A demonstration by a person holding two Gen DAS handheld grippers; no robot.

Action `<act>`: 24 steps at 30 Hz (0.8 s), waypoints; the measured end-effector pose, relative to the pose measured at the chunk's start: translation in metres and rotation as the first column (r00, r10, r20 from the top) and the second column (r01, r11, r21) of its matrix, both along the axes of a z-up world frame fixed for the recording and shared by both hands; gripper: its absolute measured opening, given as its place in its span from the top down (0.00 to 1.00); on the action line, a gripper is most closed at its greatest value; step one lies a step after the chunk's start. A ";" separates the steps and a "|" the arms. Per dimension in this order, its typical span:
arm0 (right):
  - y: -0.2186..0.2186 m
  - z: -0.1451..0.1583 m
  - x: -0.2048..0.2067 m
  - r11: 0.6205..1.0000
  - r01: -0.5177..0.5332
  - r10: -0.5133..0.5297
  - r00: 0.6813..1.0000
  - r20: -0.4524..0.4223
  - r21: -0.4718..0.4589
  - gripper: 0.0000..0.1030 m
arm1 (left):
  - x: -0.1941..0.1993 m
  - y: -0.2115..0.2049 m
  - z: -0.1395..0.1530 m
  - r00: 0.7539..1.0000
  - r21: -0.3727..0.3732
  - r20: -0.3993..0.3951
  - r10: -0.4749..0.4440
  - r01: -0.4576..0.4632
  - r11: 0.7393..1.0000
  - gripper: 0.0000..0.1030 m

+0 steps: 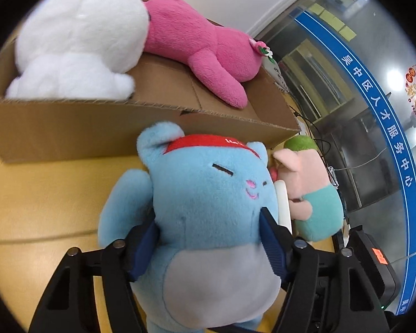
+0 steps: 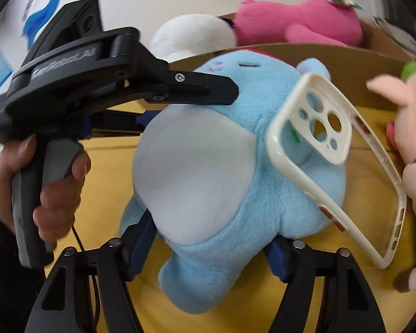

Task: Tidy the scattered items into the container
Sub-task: 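Close both grippers on the light-blue bear's sides and lift it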

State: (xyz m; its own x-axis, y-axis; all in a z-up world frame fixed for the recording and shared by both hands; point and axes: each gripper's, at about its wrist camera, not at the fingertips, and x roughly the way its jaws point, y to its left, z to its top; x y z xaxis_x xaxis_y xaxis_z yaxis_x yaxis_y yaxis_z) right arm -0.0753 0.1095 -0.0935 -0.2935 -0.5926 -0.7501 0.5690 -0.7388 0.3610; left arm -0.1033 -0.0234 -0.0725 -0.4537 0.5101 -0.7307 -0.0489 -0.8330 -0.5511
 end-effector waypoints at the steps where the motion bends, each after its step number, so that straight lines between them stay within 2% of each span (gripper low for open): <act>1: 0.001 0.001 0.006 0.999 -0.036 0.036 0.999 0.002 -0.005 0.31 | 0.006 -0.001 0.001 1.000 -0.001 0.007 0.009 -0.009 1.000 0.36; 4: 0.006 0.002 0.029 0.985 -0.172 0.172 0.985 0.013 -0.004 0.31 | 0.045 -0.008 0.003 0.997 -0.010 0.034 0.062 -0.062 0.998 0.36; 6: 0.011 0.000 0.042 0.967 -0.255 0.255 0.965 0.063 -0.021 0.25 | 0.074 -0.007 0.004 0.995 -0.022 0.036 0.095 -0.095 0.995 0.33; 7: 0.013 -0.001 0.049 0.955 -0.295 0.297 0.950 0.098 -0.034 0.25 | 0.084 -0.007 0.005 0.993 -0.024 0.034 0.111 -0.110 0.994 0.28; 8: 0.016 -0.001 0.054 0.949 -0.314 0.316 0.942 0.109 -0.038 0.18 | 0.090 -0.009 0.006 0.991 -0.028 0.036 0.126 -0.125 0.992 0.25; 9: 0.017 0.000 0.057 0.948 -0.315 0.317 0.943 0.105 -0.034 0.07 | 0.091 -0.010 0.007 0.989 -0.034 0.040 0.140 -0.139 0.990 0.24; 10: 0.020 0.002 0.059 0.953 -0.301 0.302 0.949 0.095 -0.025 0.02 | 0.089 -0.012 0.007 0.988 -0.034 0.044 0.150 -0.149 0.988 0.24; 12: 0.024 0.005 0.052 0.966 -0.256 0.259 0.961 0.093 -0.045 0.00 | 0.081 -0.014 0.005 0.988 -0.017 0.052 0.144 -0.143 0.990 0.24; 14: 0.025 0.005 0.040 0.976 -0.201 0.210 0.969 0.129 -0.080 0.00 | 0.073 -0.014 0.002 0.990 -0.004 0.032 0.139 -0.139 0.990 0.24; 16: 0.022 0.004 0.035 0.982 -0.167 0.179 0.974 0.138 -0.092 0.00 | 0.069 -0.015 -0.004 0.990 0.027 0.029 0.135 -0.135 0.990 0.29; 17: 0.019 0.001 0.033 0.985 -0.152 0.163 0.977 0.139 -0.085 0.03 | 0.070 -0.016 -0.007 0.990 0.040 0.035 0.136 -0.137 0.990 0.32; 18: 0.017 -0.002 0.033 0.985 -0.148 0.161 0.976 0.149 -0.092 0.12 | 0.072 -0.014 -0.007 0.991 0.039 0.034 0.132 -0.133 0.990 0.34; 21: 0.013 0.001 0.046 0.977 -0.162 0.183 0.972 0.151 -0.137 0.29 | 0.082 -0.014 -0.001 0.990 0.039 0.022 0.139 -0.140 0.989 0.41; 24: 0.011 0.009 0.056 0.977 -0.190 0.199 0.976 0.091 -0.102 0.34 | 0.096 -0.013 0.011 0.989 0.036 0.001 0.150 -0.150 0.988 0.46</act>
